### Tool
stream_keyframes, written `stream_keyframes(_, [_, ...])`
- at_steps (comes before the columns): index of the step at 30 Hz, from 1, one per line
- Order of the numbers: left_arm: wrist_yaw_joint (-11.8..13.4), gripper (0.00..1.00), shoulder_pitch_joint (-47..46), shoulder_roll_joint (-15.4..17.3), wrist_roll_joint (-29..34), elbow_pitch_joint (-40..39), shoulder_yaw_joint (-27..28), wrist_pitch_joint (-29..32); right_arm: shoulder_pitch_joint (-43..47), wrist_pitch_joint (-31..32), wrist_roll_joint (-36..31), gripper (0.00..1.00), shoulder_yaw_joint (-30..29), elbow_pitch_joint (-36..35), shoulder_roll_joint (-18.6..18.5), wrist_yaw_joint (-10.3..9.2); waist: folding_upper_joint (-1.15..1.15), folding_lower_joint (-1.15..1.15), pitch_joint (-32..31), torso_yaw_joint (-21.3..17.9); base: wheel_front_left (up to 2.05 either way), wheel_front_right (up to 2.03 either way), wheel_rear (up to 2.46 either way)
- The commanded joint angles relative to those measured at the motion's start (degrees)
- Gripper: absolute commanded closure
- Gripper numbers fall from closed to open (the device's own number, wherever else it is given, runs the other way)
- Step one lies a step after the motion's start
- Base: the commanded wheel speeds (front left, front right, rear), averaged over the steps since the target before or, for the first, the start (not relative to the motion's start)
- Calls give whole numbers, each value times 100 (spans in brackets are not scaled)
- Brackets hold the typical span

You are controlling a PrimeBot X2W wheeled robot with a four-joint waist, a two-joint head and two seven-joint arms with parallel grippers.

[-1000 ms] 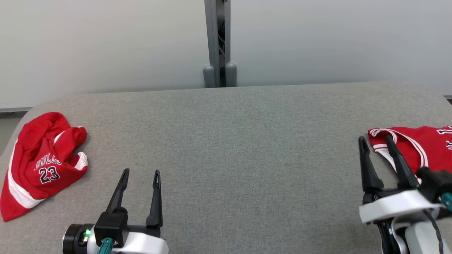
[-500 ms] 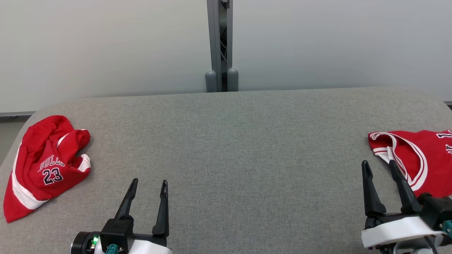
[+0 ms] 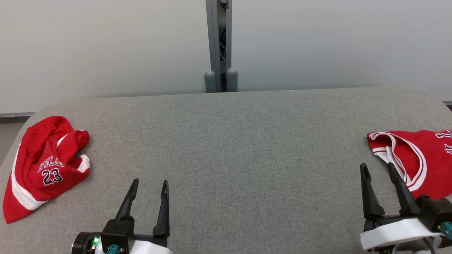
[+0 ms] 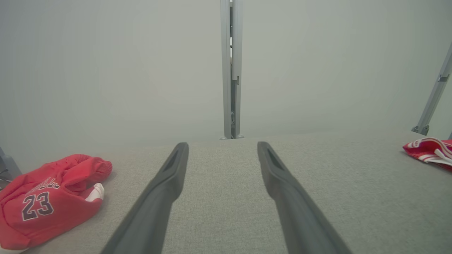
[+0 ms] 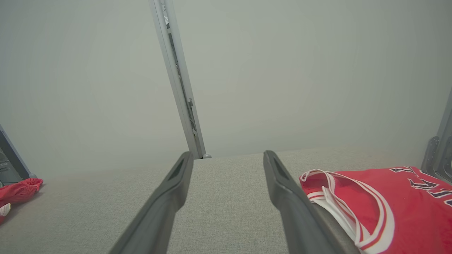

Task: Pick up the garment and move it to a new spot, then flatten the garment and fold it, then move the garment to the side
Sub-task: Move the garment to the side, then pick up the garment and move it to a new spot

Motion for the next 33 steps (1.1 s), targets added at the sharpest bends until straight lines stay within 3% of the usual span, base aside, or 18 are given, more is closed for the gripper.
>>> stream_keyframes(1, [-10, 0, 19, 24, 5, -3, 8, 0, 36, -7, 21, 0, -12, 8, -17, -2, 0, 0, 1, 4, 0, 0, 0])
stream_keyframes(22, [-32, 0, -40, 24, 32, 36, -27, 0, 24, -7, -30, 0, 1, 142, -18, -2, 0, 0, 41, 103, 0, 0, 0])
stream_keyframes(33, [-31, 0, -98, 24, 109, 111, -71, 0, 85, -7, 180, 0, 487, 188, -22, -2, 0, 0, 86, 810, 0, 0, 0])
